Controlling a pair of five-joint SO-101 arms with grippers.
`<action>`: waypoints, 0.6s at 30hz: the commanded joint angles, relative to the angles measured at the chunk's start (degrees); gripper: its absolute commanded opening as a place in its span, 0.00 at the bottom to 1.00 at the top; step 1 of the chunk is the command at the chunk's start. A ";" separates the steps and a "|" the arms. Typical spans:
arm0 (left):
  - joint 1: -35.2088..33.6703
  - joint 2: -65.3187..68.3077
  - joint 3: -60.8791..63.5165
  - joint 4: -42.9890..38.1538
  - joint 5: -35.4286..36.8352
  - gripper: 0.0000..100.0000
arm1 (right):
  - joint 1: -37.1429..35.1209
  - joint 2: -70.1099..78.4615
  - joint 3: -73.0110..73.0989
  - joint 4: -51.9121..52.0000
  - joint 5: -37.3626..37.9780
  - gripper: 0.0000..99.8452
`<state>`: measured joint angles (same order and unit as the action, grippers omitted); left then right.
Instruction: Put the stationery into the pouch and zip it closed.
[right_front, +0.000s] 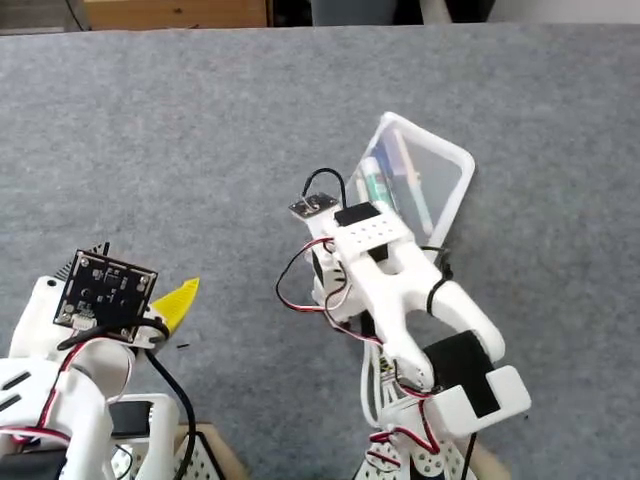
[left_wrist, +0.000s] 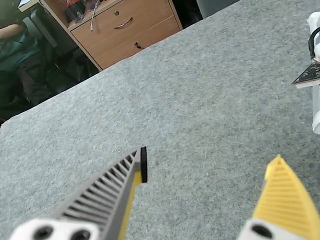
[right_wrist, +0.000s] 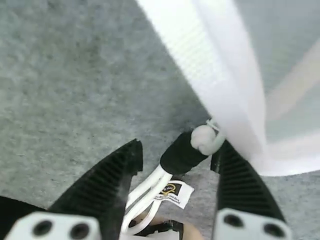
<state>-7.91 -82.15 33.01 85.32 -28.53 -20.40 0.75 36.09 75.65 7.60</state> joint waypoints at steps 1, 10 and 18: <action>0.31 -0.18 -1.80 0.09 0.26 0.38 | 2.99 -0.22 -0.48 1.41 -1.49 0.24; 0.31 -0.18 -1.80 0.09 0.18 0.38 | 5.10 -0.75 -0.57 5.80 -1.14 0.24; 0.31 -0.26 -1.80 0.09 0.18 0.38 | -1.41 -0.22 -0.48 1.58 -6.95 0.24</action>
<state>-7.91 -82.24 33.01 85.32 -28.53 -18.11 0.75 36.00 78.90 5.05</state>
